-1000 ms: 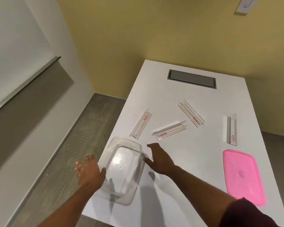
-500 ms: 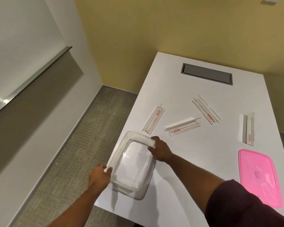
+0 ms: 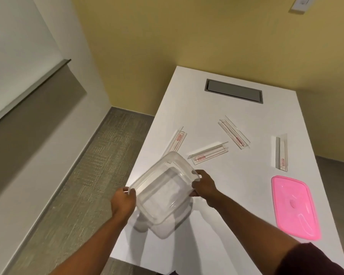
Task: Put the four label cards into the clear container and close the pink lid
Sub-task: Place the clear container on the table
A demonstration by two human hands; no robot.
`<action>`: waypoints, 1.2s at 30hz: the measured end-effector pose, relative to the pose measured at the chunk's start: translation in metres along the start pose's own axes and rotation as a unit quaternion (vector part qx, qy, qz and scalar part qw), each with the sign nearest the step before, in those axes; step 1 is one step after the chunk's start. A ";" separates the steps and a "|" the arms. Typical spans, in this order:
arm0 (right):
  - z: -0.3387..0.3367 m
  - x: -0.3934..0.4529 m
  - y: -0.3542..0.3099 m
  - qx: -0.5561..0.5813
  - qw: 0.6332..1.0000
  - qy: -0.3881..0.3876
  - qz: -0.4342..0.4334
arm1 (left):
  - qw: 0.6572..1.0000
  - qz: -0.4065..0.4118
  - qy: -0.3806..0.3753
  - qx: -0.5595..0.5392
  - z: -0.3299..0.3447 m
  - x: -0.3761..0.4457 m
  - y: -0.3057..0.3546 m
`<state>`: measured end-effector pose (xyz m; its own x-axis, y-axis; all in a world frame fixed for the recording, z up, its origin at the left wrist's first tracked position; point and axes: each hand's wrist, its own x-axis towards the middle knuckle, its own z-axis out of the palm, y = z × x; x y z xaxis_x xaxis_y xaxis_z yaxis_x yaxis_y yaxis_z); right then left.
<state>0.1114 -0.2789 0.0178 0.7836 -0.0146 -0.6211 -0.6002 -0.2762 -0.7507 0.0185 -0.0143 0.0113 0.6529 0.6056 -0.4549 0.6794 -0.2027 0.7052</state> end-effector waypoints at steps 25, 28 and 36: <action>-0.197 -0.086 0.135 -0.021 0.978 0.209 -0.011 | 0.958 0.108 -0.261 0.058 0.174 -0.113 0.069; -0.201 -0.093 0.149 -0.009 0.975 0.224 0.000 | 0.943 0.116 -0.305 0.072 0.183 -0.122 0.062; -0.201 -0.101 0.164 0.002 0.974 0.227 0.012 | 0.936 0.081 -0.337 0.067 0.190 -0.126 0.054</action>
<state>-0.0340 -0.5162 0.0029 0.7583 -0.4453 -0.4761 -0.6198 -0.2660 -0.7383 0.0366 -0.2475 0.0033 0.7832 -0.0552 -0.6193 0.5597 -0.3711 0.7409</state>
